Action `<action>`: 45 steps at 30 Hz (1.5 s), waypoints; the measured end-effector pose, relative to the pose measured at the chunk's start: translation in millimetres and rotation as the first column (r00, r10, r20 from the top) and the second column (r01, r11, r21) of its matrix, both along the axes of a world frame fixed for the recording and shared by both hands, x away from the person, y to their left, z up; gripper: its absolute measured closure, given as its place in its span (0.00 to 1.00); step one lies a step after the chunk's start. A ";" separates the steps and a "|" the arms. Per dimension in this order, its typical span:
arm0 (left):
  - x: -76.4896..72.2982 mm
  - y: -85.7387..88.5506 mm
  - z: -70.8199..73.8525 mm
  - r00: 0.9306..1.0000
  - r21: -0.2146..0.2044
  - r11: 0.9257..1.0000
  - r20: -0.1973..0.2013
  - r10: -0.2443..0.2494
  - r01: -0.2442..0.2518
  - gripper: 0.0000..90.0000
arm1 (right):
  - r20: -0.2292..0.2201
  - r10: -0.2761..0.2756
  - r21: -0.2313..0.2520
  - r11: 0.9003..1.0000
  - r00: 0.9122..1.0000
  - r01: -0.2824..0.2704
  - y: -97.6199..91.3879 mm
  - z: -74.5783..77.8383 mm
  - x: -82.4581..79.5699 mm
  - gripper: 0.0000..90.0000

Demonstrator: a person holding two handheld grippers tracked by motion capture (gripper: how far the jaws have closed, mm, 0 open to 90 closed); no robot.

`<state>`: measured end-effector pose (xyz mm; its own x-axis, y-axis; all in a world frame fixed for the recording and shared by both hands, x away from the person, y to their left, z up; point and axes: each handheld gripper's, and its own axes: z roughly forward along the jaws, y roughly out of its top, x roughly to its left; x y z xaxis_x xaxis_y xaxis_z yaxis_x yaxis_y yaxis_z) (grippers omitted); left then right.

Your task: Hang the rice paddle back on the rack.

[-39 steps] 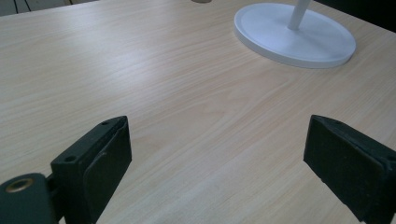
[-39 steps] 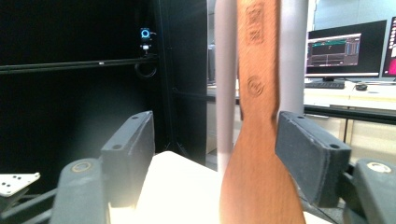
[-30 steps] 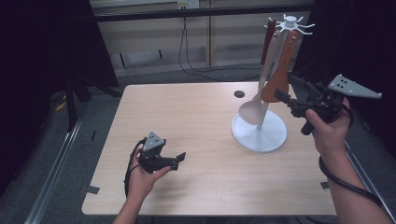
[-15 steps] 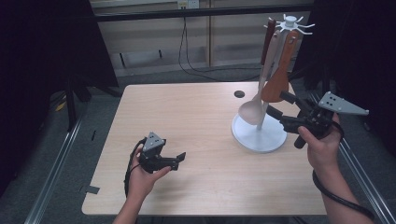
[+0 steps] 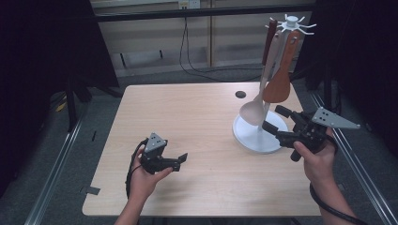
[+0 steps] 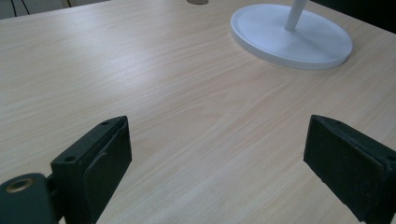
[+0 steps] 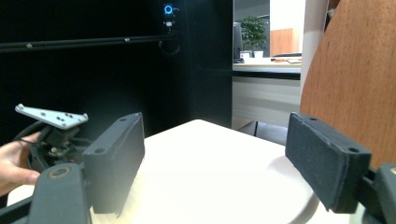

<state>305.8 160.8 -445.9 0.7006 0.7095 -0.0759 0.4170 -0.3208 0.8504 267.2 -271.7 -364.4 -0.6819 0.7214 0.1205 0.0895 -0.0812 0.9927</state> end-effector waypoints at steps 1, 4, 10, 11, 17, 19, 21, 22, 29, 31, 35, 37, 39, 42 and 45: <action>0.2 -0.6 0.6 1.000 -0.005 1.000 0.001 -0.001 0.001 0.08 | -0.002 0.007 0.005 1.000 1.000 -0.007 0.2 -1.0 -1.1 0.22; 1.5 -1.1 1.3 1.000 0.001 1.000 0.006 -0.003 0.003 0.08 | -0.009 0.007 -0.016 1.000 1.000 -0.008 -0.2 -4.9 -4.4 0.22; 3.3 -0.4 4.3 1.000 -0.010 1.000 0.012 -0.002 0.002 0.08 | -0.037 -0.008 -0.024 1.000 0.999 0.007 -0.9 -13.4 -9.9 0.21; 3.4 -0.5 4.9 1.000 -0.013 1.000 0.013 -0.003 0.003 0.08 | -0.036 -0.010 -0.033 0.999 0.999 0.009 -0.4 -15.8 -10.6 0.21; 2.4 -4.5 6.5 1.000 -0.022 1.000 0.010 -0.006 0.007 0.08 | -0.047 -0.023 -0.066 0.998 0.999 0.020 -2.3 -21.4 -18.6 0.19; 2.7 -4.6 6.2 1.000 -0.018 1.000 0.012 -0.013 0.013 0.08 | -0.047 -0.028 -0.076 0.997 0.998 0.025 -4.6 -22.9 -22.1 0.19; 2.5 -5.0 5.1 1.000 -0.017 1.000 0.005 -0.014 0.014 0.08 | -0.051 -0.027 -0.086 0.996 0.998 0.022 -6.9 -25.4 -24.5 0.19; 2.1 -5.4 4.7 1.000 -0.015 1.000 0.004 -0.004 0.004 0.08 | -0.054 -0.031 -0.087 0.996 0.998 0.026 -7.9 -27.1 -25.6 0.18; 1.8 -5.2 2.9 1.000 -0.004 1.000 0.008 -0.018 0.019 0.08 | -0.075 -0.030 -0.129 0.991 0.997 0.021 -9.4 -35.3 -31.6 0.15; 0.7 -1.7 1.1 1.000 -0.002 1.000 0.003 -0.010 0.010 0.08 | -0.079 -0.015 -0.136 0.991 0.997 0.004 -7.1 -37.2 -29.9 0.13; 0.9 4.3 -0.2 1.000 0.000 1.000 -0.002 0.015 -0.015 0.08 | -0.076 0.021 -0.142 0.989 0.997 -0.032 -0.6 -39.8 -30.1 0.09; 1.2 4.0 -0.4 1.000 -0.004 1.000 -0.003 0.019 -0.019 0.08 | -0.077 0.042 -0.156 0.986 0.996 -0.054 1.5 -42.8 -30.2 0.09; 1.0 4.1 -0.5 1.000 -0.001 1.000 -0.001 0.014 -0.014 0.08 | -0.084 0.062 -0.159 0.984 0.995 -0.075 3.0 -45.7 -30.0 0.07; 0.5 7.9 0.0 1.000 0.003 1.000 0.000 0.023 -0.023 0.08 | -0.087 0.067 -0.176 0.981 0.994 -0.082 5.5 -48.4 -28.2 0.07; -1.2 12.7 -0.6 1.000 -0.009 1.000 -0.001 0.029 -0.029 0.08 | -0.103 0.057 -0.189 0.979 0.993 -0.076 7.1 -53.1 -25.6 0.07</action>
